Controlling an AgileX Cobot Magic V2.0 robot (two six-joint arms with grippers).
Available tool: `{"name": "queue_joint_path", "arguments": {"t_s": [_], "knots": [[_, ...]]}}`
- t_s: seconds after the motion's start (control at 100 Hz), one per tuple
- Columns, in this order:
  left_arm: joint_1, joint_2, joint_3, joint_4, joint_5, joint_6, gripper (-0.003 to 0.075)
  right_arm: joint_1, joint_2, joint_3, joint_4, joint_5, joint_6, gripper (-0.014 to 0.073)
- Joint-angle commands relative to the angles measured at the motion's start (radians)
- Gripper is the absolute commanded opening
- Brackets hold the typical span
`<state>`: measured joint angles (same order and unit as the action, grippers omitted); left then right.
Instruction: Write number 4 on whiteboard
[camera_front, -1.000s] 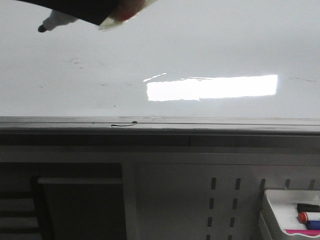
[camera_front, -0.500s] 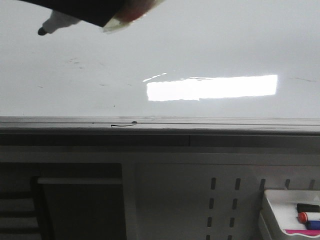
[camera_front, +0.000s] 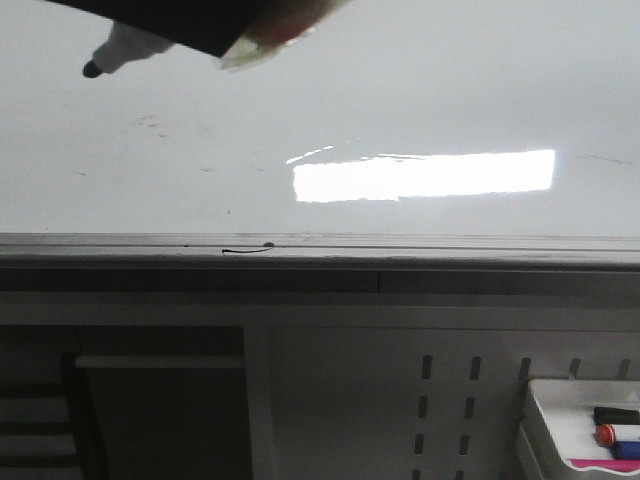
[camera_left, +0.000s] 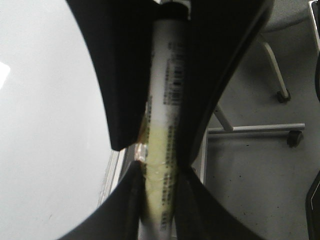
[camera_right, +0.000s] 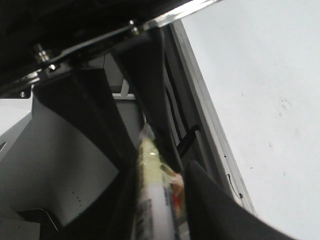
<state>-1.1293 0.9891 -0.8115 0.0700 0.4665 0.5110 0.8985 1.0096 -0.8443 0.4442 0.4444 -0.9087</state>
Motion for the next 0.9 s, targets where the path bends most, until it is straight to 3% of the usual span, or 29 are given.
{"name": "queue_joint_path", "arguments": {"t_s": [0.0,0.19,0.46,0.58,0.77,0.89], "knots": [[-0.009,-0.019,-0.038,0.0,-0.063,0.0,-0.002,0.001,-0.009,-0.034,0.009,-0.061,-0.011,0.0118],[-0.009,-0.019,-0.038,0.004,-0.072,0.0,-0.002,0.001,-0.009,-0.034,0.009,-0.061,-0.011,-0.0071],[-0.009,-0.019,-0.038,0.046,-0.085,0.0,-0.0001,0.001,-0.009,-0.034,0.009,-0.061,-0.011,-0.0072],[-0.009,-0.019,-0.038,0.049,-0.085,0.0,0.0104,0.001,-0.009,-0.034,0.009,-0.07,-0.011,-0.0072],[-0.002,-0.019,-0.038,0.049,-0.085,-0.003,0.0388,0.001,-0.009,-0.013,0.009,-0.091,-0.011,-0.0072],[0.018,-0.047,-0.038,0.049,-0.077,-0.009,0.0442,0.001,-0.009,0.016,0.009,-0.115,-0.011,-0.0072]]}}
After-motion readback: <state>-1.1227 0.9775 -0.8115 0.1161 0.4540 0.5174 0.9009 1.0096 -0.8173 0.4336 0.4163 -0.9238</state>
